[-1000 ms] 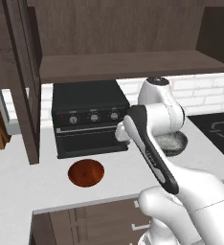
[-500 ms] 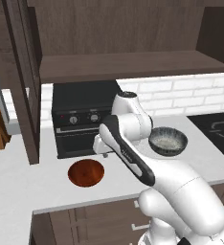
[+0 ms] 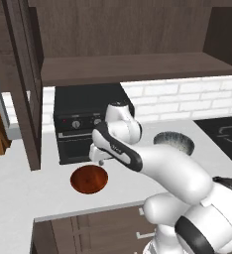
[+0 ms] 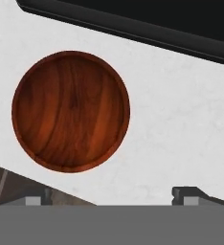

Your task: Pick up the bowls on the counter and stack them on top of one another in the open cabinet. Place the smaller bowl on top of the larger bowl.

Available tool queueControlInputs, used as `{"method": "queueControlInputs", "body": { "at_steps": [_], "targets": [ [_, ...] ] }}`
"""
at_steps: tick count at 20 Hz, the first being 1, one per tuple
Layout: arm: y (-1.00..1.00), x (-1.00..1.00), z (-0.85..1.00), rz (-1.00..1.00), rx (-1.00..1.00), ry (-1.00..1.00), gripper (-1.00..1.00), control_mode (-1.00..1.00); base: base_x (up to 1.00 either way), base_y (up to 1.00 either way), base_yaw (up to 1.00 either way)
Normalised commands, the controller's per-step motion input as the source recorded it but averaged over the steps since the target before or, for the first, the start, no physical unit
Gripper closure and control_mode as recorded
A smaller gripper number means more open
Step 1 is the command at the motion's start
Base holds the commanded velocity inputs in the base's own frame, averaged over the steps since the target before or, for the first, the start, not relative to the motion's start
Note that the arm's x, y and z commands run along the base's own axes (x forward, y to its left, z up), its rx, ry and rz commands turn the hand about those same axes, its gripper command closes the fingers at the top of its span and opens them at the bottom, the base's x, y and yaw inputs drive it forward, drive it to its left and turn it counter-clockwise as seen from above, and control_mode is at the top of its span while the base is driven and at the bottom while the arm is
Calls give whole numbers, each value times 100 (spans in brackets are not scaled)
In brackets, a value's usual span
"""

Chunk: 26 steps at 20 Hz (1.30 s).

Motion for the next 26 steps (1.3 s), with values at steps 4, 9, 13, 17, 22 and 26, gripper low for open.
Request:
{"method": "queueControlInputs", "body": {
  "at_steps": [4,9,13,17,22,26],
  "targets": [
    [0,28,-45,0,6,0,-100,-100,0,0,0],
    [0,30,-30,-3,2,0,-100,-100,0,0,0],
    [5,16,-34,-3,0,2,-100,-100,0,0,0],
    [5,6,-41,0,0,3,-100,-100,0,0,0],
    [9,3,-36,0,0,1,-100,-100,0,0,0],
    [5,1,-35,0,0,1,-100,-100,0,0,0]
  ]
}}
